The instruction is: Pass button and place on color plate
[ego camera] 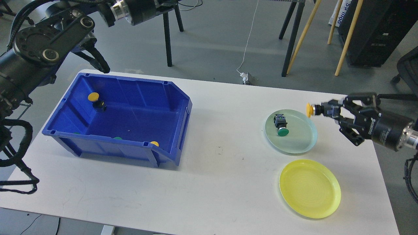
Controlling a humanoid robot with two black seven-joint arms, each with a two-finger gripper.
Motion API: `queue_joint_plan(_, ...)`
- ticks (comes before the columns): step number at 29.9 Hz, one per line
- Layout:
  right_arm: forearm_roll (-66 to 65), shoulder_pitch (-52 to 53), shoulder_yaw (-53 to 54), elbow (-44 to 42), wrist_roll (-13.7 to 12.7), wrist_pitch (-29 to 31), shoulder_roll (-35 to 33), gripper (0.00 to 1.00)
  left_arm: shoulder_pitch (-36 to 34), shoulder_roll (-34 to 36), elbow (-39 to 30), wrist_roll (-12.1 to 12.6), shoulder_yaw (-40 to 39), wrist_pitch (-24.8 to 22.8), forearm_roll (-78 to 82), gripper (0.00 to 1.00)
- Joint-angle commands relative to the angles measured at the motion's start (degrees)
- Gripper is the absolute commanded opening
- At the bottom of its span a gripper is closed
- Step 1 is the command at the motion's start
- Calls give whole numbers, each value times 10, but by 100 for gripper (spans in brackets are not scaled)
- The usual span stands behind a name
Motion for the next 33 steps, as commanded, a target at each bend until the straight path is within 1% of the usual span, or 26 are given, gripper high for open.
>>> queue_joint_plan(1,-8,-78,-4,7,1,0,-13,8,1,0,0,0,-15,0,1,99)
queue_joint_plan(5,-35,-118,-7,3,1,0,-10,8,1,-3,0,0,-17,1,1,99)
queue_joint_plan(8,-39,-126,-7,3,1,0,-7,8,1,-3,0,0,-17,1,1,99)
queue_joint_plan(11,-42,-129,-8,2,0,0,-5,14,2,-4,0,0,-17,1,1,99)
queue_joint_plan(12,-47,-131,-8,2,-1,0,-3,20,2,-4,1,0,-17,1,1,99)
queue_joint_plan(14,-58,-133,-8,2,-1,0,-2,39,1,-3,0,0,-17,1,1,99)
queue_joint_plan(15,-59,-133,-10,3,-1,0,-1,50,1,-3,1,1,-17,1,1,99)
queue_joint_plan(16,-58,-133,-10,3,-1,0,-1,57,1,-3,1,1,-17,1,1,99)
queue_joint_plan(18,-57,-131,-9,5,-1,0,0,68,1,-3,0,1,-17,1,1,99)
queue_joint_plan(19,-57,-128,-8,5,-1,0,3,79,1,-2,0,1,-17,1,1,99)
queue_joint_plan(20,-55,-128,-5,6,-1,0,4,87,1,-1,0,2,-17,1,1,99)
queue_joint_plan(24,-53,-120,32,4,-1,0,5,94,0,0,0,3,-17,2,2,99)
queue_joint_plan(29,-49,-96,128,1,-8,0,8,94,-2,0,0,6,-17,4,2,99)
queue_joint_plan(31,-49,-73,163,-10,-7,-4,31,96,-2,0,0,8,-17,12,2,99)
queue_joint_plan(33,-50,-39,184,-27,-7,-14,68,96,-2,0,0,8,-18,22,2,99)
